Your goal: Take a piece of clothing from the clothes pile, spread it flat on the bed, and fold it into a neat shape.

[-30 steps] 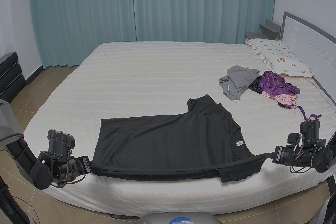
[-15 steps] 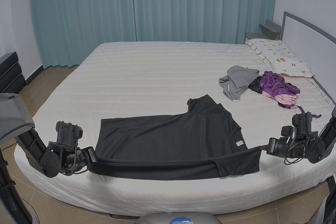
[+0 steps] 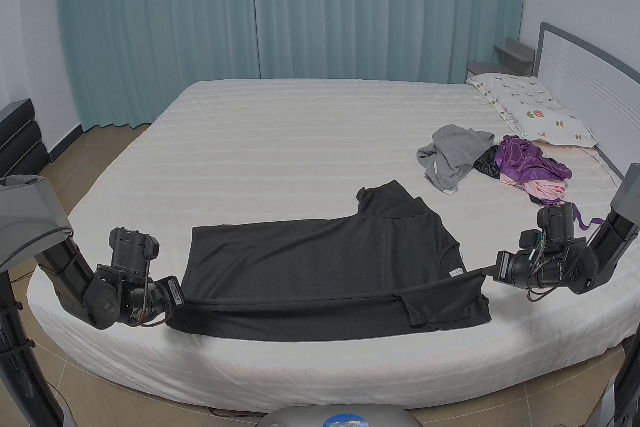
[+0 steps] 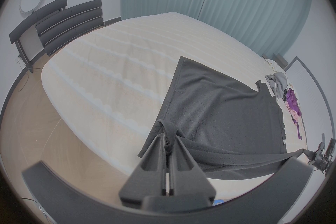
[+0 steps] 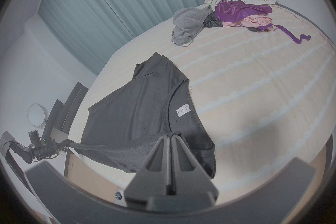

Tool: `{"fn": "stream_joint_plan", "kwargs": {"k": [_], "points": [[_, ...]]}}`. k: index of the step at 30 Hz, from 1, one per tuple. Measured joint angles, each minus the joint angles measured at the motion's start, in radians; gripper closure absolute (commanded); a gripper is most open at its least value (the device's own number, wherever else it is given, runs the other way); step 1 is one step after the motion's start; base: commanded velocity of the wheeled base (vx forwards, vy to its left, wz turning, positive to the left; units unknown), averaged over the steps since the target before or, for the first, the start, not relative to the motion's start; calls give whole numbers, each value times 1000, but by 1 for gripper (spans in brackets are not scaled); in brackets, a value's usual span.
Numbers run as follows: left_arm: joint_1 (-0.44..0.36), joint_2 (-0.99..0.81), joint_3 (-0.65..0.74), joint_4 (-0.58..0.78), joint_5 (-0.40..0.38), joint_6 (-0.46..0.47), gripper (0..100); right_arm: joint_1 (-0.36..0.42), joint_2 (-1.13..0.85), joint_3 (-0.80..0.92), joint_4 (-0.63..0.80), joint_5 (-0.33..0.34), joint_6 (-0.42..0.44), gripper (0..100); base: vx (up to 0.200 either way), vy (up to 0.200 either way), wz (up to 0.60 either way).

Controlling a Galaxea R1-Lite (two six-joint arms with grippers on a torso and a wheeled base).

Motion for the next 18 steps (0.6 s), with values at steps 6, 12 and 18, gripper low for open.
{"fn": "stream_joint_plan", "kwargs": {"k": [6,12,18], "points": [[-2,37,-19,-4,-19,-16,100,1,24,-34,22,0,0,100,0,0,0],[3,99,-96,-4,-25,-70,100,4,61,-92,49,0,0,100,0,0,0],[11,172,-171,-1,-40,-91,100,8,117,-175,97,0,1,0,0,0,0]]}}
